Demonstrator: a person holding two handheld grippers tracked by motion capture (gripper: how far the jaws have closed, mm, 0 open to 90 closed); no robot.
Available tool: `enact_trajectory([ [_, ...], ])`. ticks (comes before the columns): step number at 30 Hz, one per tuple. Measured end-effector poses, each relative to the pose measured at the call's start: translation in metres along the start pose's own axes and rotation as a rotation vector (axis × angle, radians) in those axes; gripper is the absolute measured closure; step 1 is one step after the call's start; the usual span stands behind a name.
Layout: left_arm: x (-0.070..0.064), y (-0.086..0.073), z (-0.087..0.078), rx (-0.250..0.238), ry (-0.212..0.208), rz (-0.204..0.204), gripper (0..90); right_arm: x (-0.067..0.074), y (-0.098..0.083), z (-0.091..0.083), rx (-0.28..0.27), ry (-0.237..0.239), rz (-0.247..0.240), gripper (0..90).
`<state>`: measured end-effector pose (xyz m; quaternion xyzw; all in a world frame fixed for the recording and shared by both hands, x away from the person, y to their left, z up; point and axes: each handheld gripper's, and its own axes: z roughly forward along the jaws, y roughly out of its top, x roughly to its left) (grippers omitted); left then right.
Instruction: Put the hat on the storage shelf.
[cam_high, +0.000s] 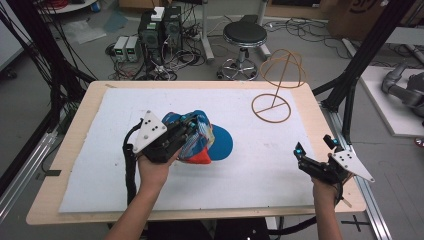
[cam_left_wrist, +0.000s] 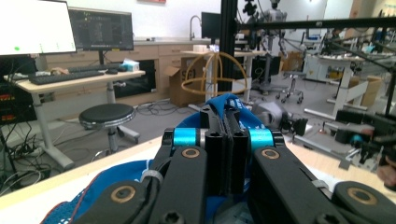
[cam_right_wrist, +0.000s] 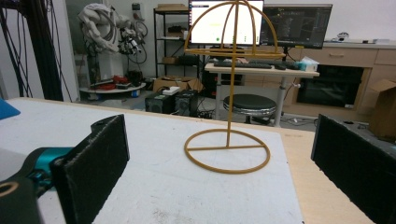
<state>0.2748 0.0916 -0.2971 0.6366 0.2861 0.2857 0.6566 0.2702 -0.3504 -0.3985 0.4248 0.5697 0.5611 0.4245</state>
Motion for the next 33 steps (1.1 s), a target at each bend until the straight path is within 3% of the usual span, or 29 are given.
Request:
enact_trajectory([
  [15,-0.007,0.034,0.027,-0.068,0.007,-0.009,88.9,0.000,0.000,0.000,-0.002,0.001,0.011,3.9],
  [33,-0.014,0.075,0.071,-0.138,0.030,0.002,88.9,0.002,-0.001,0.002,-0.004,0.019,0.018,3.9],
])
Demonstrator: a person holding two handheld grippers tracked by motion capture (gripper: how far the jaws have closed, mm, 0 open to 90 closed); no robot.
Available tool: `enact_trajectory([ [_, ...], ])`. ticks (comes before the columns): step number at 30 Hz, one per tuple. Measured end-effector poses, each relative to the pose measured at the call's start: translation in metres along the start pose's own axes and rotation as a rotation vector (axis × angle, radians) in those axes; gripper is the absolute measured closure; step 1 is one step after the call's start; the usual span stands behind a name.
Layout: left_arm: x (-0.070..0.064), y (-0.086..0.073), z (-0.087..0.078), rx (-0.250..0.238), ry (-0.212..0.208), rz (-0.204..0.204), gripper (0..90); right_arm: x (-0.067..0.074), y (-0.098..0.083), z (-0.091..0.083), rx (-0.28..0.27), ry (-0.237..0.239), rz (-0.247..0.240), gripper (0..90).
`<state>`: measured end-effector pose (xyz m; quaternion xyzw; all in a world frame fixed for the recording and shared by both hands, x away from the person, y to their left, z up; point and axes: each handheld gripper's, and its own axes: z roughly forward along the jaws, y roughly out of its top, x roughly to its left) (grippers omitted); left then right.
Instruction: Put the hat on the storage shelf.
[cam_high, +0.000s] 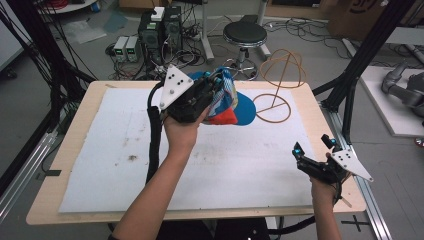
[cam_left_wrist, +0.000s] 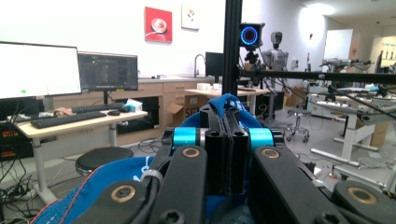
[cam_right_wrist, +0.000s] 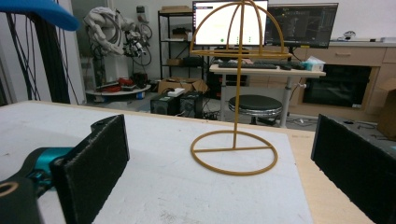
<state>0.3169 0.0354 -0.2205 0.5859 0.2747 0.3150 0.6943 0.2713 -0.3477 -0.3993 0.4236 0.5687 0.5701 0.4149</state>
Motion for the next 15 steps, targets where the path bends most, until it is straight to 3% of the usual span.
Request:
enact_trajectory([
  [15,-0.009,0.019,0.047,-0.041,0.005,-0.019,88.9,-0.001,-0.001,-0.003,0.003,-0.001,0.001,3.9],
])
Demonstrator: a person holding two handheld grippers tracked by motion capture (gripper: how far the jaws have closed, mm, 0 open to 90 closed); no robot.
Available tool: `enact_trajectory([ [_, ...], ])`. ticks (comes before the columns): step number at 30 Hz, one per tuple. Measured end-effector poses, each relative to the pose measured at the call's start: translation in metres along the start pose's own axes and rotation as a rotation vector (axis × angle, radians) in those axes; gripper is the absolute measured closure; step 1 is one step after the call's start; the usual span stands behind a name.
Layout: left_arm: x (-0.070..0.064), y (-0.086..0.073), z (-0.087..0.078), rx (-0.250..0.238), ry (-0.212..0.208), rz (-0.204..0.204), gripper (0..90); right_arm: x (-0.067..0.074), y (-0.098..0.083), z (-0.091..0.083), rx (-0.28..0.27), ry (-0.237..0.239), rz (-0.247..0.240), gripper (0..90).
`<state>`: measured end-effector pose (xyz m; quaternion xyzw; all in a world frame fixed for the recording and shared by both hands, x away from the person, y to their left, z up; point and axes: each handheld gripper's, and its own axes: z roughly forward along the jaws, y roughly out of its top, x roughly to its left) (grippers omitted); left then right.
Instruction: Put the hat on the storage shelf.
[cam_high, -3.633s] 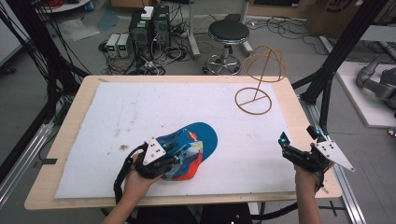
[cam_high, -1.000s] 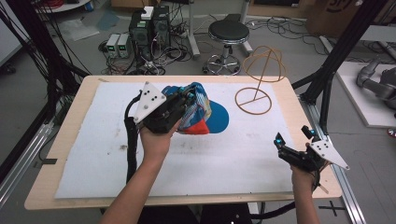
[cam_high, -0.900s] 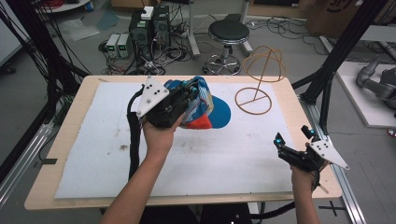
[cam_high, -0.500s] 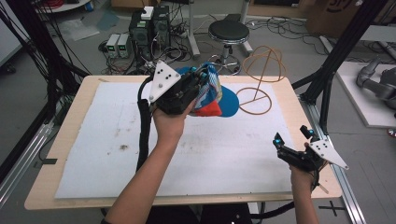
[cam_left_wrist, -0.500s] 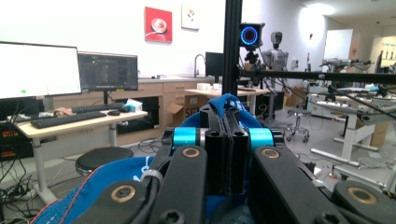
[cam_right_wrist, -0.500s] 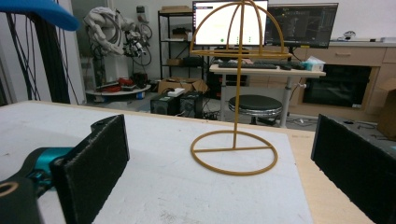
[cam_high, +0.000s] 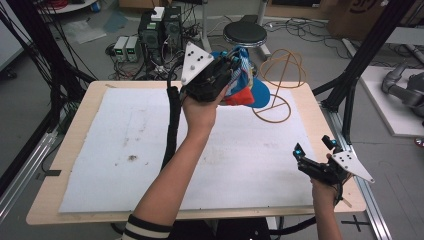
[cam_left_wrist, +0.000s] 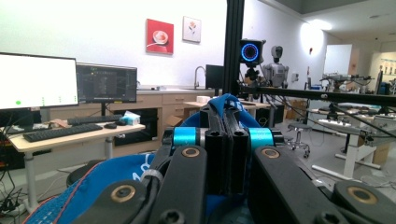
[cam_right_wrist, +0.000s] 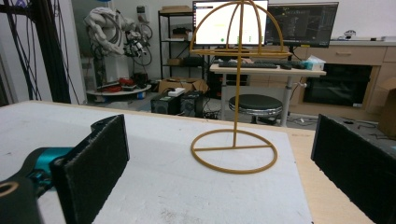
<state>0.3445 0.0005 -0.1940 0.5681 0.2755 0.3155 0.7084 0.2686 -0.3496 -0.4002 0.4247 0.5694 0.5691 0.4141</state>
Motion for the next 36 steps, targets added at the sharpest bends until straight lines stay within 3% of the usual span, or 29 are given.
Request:
enact_trajectory([
  [22,-0.014,0.020,0.075,-0.025,0.013,-0.020,89.0,-0.005,-0.001,-0.013,-0.004,-0.007,0.011,3.9],
  [36,-0.018,0.014,0.127,-0.029,0.025,-0.040,89.0,-0.010,-0.001,-0.019,-0.011,-0.003,0.029,3.9],
])
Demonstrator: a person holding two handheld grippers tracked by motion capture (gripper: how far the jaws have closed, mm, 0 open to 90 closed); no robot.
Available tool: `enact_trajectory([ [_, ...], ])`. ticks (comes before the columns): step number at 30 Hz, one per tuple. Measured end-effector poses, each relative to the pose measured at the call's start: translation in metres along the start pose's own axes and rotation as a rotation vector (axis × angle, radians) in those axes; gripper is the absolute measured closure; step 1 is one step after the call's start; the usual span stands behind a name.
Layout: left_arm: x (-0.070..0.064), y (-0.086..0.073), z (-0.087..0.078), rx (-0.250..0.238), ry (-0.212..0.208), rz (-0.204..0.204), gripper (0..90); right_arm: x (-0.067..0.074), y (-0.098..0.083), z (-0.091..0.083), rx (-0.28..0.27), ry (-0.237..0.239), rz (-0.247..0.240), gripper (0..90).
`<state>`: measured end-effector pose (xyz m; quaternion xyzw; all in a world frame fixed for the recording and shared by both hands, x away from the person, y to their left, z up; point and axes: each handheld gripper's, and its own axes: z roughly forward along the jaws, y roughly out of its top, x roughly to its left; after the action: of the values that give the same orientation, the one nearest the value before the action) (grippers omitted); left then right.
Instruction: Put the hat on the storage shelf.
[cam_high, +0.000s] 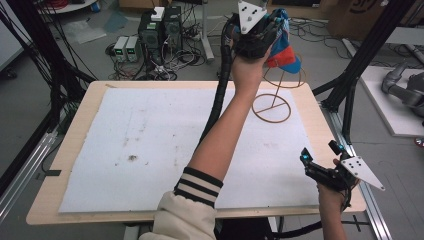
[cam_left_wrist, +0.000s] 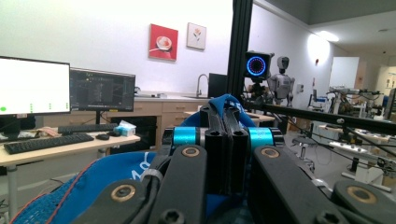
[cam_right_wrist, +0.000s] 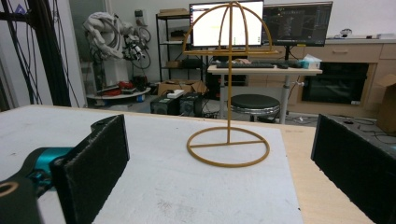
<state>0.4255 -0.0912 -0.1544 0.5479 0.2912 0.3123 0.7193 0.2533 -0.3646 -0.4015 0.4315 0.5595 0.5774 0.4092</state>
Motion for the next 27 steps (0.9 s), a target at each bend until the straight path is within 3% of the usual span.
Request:
enact_trajectory([
  [16,0.002,-0.016,0.052,-0.043,0.006,-0.020,89.0,-0.003,0.003,-0.010,-0.017,0.009,0.004,3.9],
  [19,0.003,-0.024,0.061,-0.047,0.009,-0.033,89.0,-0.007,0.004,-0.015,-0.026,0.008,0.037,3.9],
  [27,0.010,-0.048,0.084,-0.033,0.016,-0.034,88.9,-0.011,0.005,-0.021,-0.029,-0.004,0.025,3.9],
])
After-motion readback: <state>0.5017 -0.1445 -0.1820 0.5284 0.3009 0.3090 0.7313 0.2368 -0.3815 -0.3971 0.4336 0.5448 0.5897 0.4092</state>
